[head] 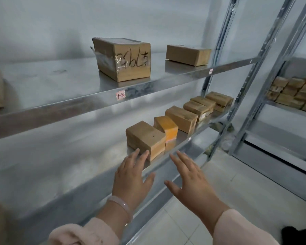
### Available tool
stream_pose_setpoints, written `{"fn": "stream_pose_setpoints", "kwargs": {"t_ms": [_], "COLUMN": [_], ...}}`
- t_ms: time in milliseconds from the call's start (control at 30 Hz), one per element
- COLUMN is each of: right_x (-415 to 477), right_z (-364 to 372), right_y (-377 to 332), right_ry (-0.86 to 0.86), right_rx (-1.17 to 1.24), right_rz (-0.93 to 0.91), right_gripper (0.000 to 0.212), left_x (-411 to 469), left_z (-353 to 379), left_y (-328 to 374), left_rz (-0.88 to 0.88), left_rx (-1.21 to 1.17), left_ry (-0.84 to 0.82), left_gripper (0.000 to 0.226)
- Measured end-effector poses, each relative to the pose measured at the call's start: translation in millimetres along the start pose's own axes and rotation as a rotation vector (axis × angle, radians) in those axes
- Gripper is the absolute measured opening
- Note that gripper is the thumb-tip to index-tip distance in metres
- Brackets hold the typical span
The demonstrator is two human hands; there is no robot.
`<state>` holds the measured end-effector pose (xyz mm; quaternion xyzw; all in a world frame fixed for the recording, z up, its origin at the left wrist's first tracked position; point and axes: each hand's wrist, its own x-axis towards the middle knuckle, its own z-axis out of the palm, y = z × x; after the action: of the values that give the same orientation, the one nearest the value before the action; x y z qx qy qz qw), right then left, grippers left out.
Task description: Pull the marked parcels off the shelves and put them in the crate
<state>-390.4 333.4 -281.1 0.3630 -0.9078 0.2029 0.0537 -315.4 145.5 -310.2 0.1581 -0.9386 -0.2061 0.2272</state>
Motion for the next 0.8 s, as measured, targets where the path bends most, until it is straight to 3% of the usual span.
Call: {"fn": "stream_pose_setpoints", "kwargs": {"t_ms": [367, 533, 667, 800], "right_x": [135, 189, 230, 268], "right_z": [27, 43, 63, 79], "right_y": [47, 66, 76, 92], "right_ry": [-0.088, -0.111, -0.248, -0.372], "right_rx": [0.081, 0.157, 0.182, 0.345], "right_rz": [0.044, 0.014, -0.094, -0.027], "right_gripper": [0.072, 0.067, 0.067, 0.069], "left_x": [117, 135, 154, 169], "left_z": [52, 71, 86, 102], "left_y": [-37, -40, -31, -23], "left_rz": [-0.194, -0.304, -0.419, -0.589], "left_rx": [-0.013, -0.15, -0.223, -0.218], "left_ry": [-0.106, -0.125, -0.053, -0.063], "left_gripper": [0.063, 0.065, 0.065, 0.07]}}
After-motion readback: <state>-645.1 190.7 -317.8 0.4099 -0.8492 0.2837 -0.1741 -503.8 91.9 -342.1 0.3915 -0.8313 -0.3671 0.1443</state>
